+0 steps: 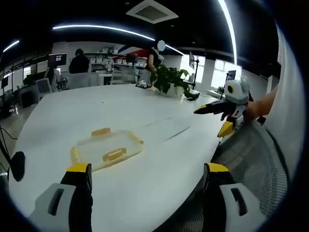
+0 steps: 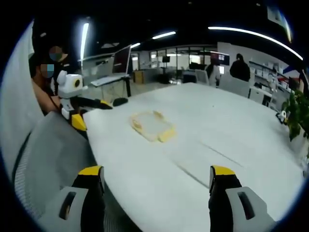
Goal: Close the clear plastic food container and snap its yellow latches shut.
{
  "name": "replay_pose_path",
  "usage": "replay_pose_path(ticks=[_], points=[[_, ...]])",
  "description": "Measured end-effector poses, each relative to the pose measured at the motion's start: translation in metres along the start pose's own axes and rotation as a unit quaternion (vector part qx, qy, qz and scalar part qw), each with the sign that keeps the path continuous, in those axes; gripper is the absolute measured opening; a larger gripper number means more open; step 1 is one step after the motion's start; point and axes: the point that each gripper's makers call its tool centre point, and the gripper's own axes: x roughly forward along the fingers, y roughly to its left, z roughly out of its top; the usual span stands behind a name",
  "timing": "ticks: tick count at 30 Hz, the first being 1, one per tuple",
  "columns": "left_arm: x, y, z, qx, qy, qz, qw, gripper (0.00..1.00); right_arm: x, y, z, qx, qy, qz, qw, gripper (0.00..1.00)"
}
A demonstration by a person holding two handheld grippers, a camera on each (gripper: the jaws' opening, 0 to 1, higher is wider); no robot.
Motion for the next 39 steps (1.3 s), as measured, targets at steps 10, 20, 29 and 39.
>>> replay_pose_path(ticks=[10,20,29,39], points=[[0.000,0.000,0.001,0.002,0.000,0.000,1.0000,0.97,0.000,0.000,0.001,-0.004,0.001,0.001,1.0000,0.90],[0.000,0.002,0.003,0.002,-0.002,0.000,1.0000,0.97,0.003,-0.002,0.005,-0.011,0.002,0.003,0.9999,0.90],[-0.001,0.005,0.007,0.004,-0.004,0.000,1.0000,0.97,0.006,-0.003,0.008,-0.019,0.005,0.006,0.9998,0.89],[-0.002,0.010,0.007,0.006,-0.001,0.000,1.0000,0.96,0.011,-0.003,0.012,-0.027,0.010,0.012,0.9995,0.87]])
